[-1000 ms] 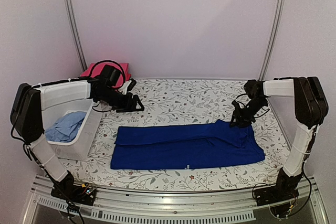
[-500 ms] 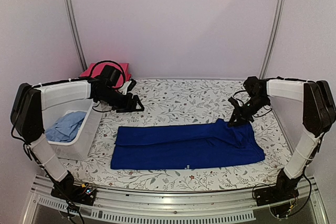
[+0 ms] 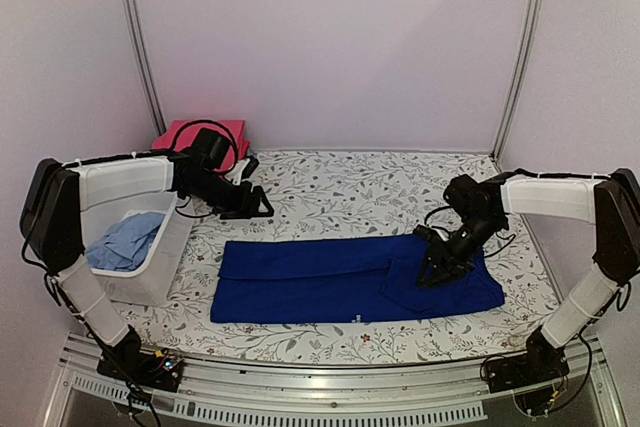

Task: Fold and stack the mixed laundry pile
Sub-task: Adjust the rectangle-folded T-shirt at the center of the board.

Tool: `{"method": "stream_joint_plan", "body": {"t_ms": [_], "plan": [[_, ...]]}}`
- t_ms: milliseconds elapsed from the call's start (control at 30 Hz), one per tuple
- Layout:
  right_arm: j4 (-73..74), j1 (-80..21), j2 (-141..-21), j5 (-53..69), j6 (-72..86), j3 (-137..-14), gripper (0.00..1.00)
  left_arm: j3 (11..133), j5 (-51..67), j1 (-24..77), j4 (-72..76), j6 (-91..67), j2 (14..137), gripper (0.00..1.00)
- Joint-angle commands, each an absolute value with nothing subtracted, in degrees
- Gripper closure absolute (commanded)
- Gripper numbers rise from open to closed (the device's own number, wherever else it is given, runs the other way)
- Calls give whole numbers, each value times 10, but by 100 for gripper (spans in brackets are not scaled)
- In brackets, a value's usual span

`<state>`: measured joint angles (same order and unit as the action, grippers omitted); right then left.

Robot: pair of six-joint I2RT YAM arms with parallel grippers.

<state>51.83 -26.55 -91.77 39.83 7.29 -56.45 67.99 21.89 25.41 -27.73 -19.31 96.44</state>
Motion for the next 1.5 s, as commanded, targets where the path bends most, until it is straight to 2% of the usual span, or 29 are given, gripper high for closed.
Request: {"method": "stream_joint_plan", "body": {"t_ms": [0,167,333,500,567,700,900,1033,1133,1200,1467], "plan": [[537,-265,-891,409,69,-582,62,674,212,256,-268,-198,948,29],[506,-264,-910,371,83,-642,61,681,212,256,-268,-198,954,29],[436,-265,-967,344,142,-681,69,690,210,256,-269,-198,961,29],[432,-287,-1033,339,136,-686,72,700,201,256,-276,-191,964,27],[433,-299,-1045,332,129,-682,71,702,200,256,-280,-187,964,27],[430,-303,-1044,326,124,-661,58,698,204,256,-283,-179,965,26],[418,-303,-1049,343,123,-669,60,693,202,257,-286,-170,969,26],[478,-303,-1029,320,103,-666,60,695,201,256,-288,-166,970,26],[502,-303,-965,300,117,-623,58,698,202,256,-291,-167,968,26],[515,-304,-899,297,150,-592,54,697,201,256,-291,-167,967,26],[559,-303,-697,286,332,-451,54,688,216,258,-282,-177,974,26]]}}
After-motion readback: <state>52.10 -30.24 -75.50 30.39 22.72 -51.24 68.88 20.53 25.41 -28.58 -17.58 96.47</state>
